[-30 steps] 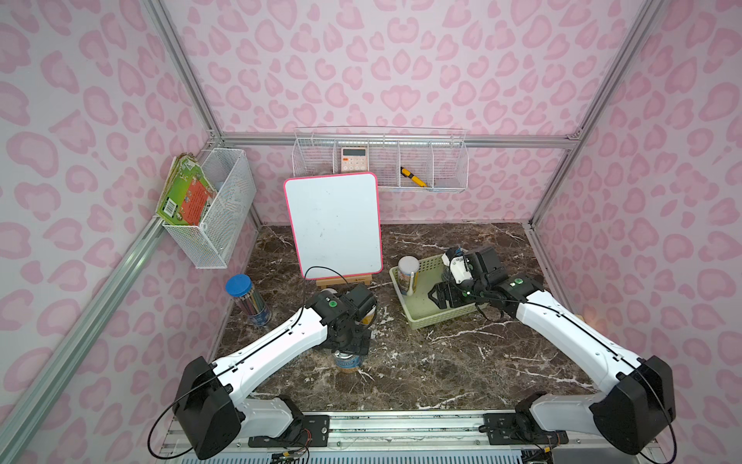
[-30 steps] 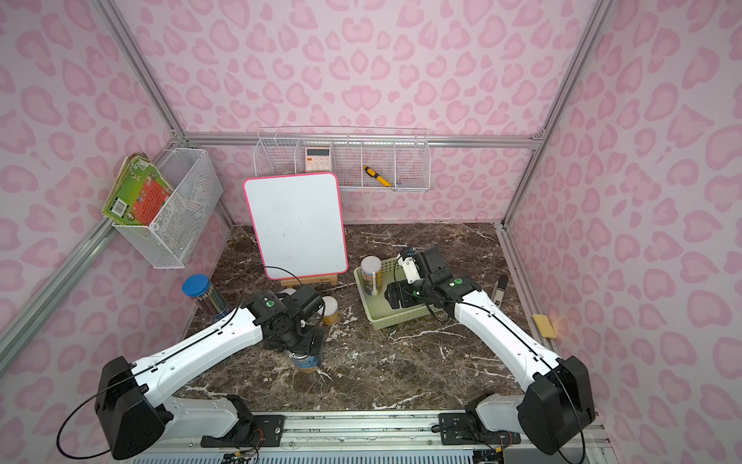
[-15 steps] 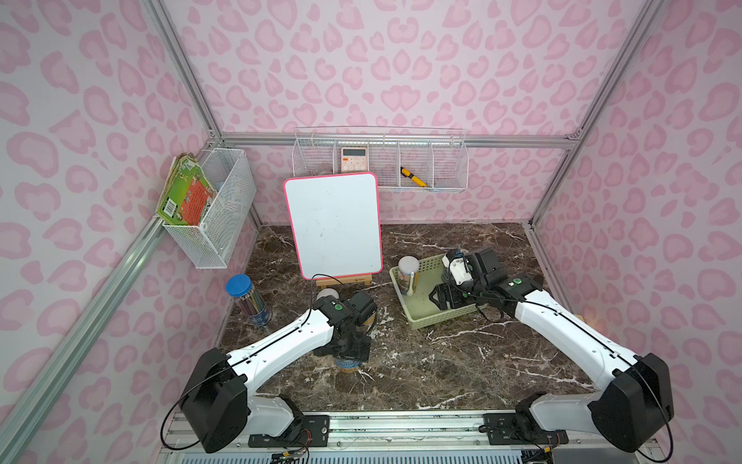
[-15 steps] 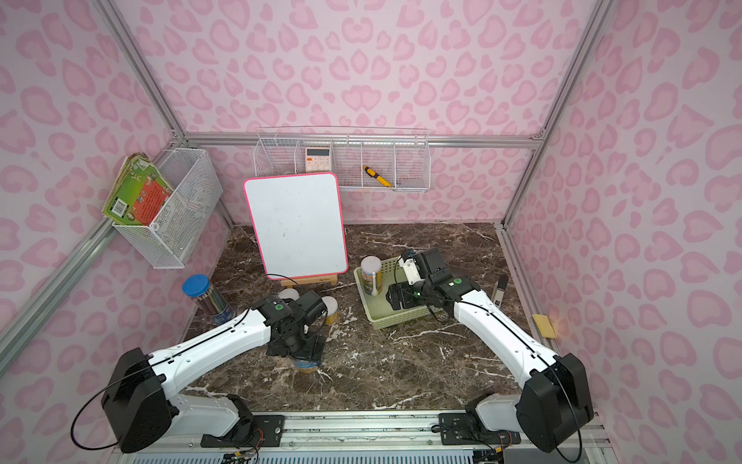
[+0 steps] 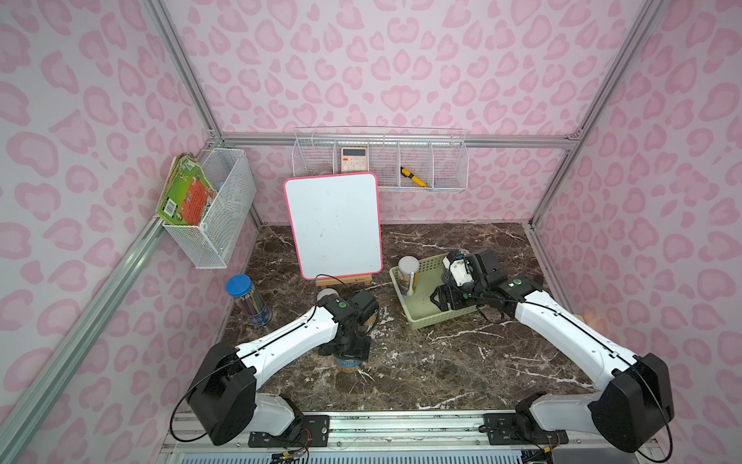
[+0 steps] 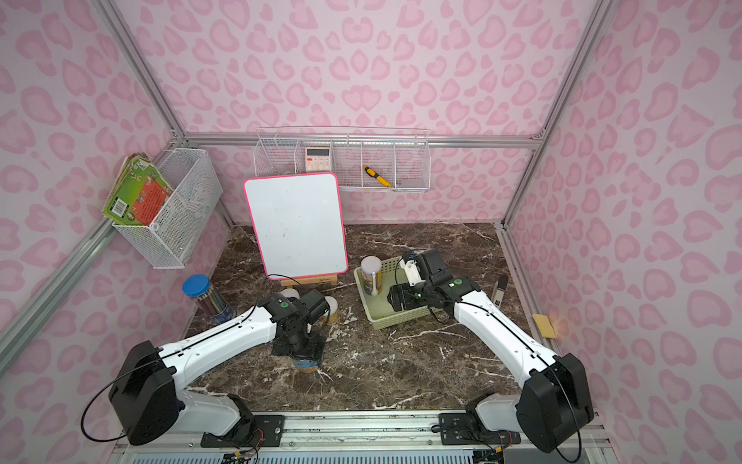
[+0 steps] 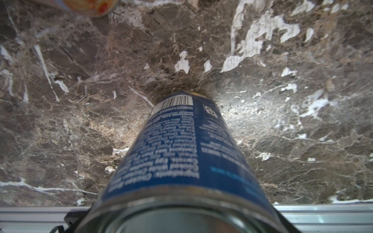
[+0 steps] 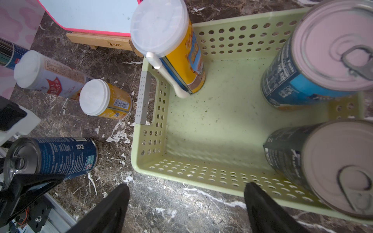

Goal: Put the canned food in the basket
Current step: Pick up the canned food from the center of the board.

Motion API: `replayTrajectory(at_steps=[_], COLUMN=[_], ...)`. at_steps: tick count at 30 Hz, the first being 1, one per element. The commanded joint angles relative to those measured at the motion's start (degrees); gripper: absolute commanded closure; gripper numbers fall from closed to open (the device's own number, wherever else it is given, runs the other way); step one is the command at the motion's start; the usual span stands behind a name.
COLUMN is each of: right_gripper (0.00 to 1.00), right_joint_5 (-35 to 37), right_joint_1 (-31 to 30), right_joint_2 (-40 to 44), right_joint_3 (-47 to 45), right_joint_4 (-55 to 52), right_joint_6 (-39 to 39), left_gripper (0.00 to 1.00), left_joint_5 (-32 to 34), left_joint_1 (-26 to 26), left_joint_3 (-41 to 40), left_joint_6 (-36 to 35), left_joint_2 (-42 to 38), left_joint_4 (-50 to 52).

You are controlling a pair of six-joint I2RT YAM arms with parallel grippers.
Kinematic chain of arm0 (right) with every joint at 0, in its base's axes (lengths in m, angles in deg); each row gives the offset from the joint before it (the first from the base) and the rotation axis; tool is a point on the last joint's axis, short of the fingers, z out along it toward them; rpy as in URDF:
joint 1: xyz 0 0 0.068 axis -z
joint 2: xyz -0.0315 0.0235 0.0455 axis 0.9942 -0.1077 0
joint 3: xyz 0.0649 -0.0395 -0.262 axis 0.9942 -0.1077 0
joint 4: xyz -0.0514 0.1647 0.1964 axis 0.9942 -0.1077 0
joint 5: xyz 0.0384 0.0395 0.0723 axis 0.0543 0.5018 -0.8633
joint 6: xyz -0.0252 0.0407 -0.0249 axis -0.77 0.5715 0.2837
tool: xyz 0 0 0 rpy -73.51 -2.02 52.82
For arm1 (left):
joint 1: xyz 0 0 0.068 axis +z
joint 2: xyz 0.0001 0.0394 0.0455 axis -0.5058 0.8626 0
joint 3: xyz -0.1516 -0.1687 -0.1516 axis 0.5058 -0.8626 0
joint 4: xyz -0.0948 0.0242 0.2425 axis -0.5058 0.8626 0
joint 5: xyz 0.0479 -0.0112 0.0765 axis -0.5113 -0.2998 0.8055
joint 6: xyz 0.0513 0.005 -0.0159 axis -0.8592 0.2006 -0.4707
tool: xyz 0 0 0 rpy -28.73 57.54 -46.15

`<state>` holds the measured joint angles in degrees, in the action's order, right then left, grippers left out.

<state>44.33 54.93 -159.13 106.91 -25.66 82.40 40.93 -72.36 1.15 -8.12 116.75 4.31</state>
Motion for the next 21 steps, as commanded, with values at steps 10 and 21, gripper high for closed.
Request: replayTrajectory(at_steps=[10, 21], right_gripper=[0.08, 0.09], right_joint_5=[4.8, 5.4], right_joint_1=[4.6, 26.6], right_joint_2=[4.4, 10.9], right_joint_3=[-0.7, -9.6], right_joint_4=[1.0, 9.5], right_joint_6=[1.7, 7.6], left_gripper=[1.00, 1.00], left_joint_5=[2.1, -2.0], left_joint_1=[-8.3, -9.7], left_joint_3=[23.0, 42.3], left_joint_6=[-3.3, -12.1], left_joint_2=[1.2, 11.8], left_joint_4=[11.9, 0.2])
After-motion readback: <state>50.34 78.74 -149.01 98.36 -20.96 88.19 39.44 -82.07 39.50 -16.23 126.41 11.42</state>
